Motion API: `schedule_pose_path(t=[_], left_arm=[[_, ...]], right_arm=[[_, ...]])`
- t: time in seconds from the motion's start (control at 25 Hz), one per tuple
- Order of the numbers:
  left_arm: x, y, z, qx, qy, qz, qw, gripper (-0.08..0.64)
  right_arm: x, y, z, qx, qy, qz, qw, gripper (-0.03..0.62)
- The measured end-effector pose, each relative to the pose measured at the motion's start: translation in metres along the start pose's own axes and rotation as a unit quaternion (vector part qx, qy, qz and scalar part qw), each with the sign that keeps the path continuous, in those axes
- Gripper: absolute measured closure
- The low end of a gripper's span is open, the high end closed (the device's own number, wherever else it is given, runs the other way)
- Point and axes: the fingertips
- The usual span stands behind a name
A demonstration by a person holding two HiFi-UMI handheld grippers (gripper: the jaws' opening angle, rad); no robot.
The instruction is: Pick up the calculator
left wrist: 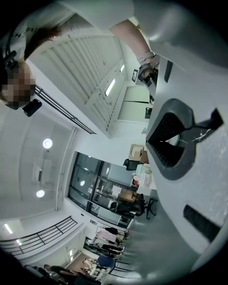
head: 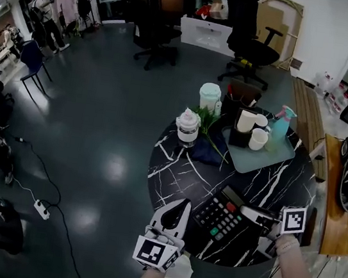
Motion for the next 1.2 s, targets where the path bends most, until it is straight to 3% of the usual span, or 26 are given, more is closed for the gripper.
schedule_pose_path(t=[0.36, 0.72, 1.2], left_arm=[[-0.049, 0.01, -0.001, -0.013, 0.01, -0.044, 0.9989, 0.552], [-0.069, 0.017, -0.012, -0.012, 0.023, -0.06, 0.9979, 0.552], [-0.107, 0.031, -0.02, -0.013, 0.014, -0.089, 0.9958, 0.552]], right_arm=[[-0.003, 0.018, 0.069, -0.037, -0.003, -0.023, 0.999, 0.532], [0.008, 0.033, 0.106, -0.056, 0.005, -0.031, 0.998, 0.532], [0.015, 0.043, 0.164, -0.082, 0.054, -0.046, 0.994, 0.532]])
Point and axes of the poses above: the fingertips, and each gripper's own axes: y backward along the fingers, z to its left, x out of its underside, and after that the axes turned 10 degrees about -y, right-handed
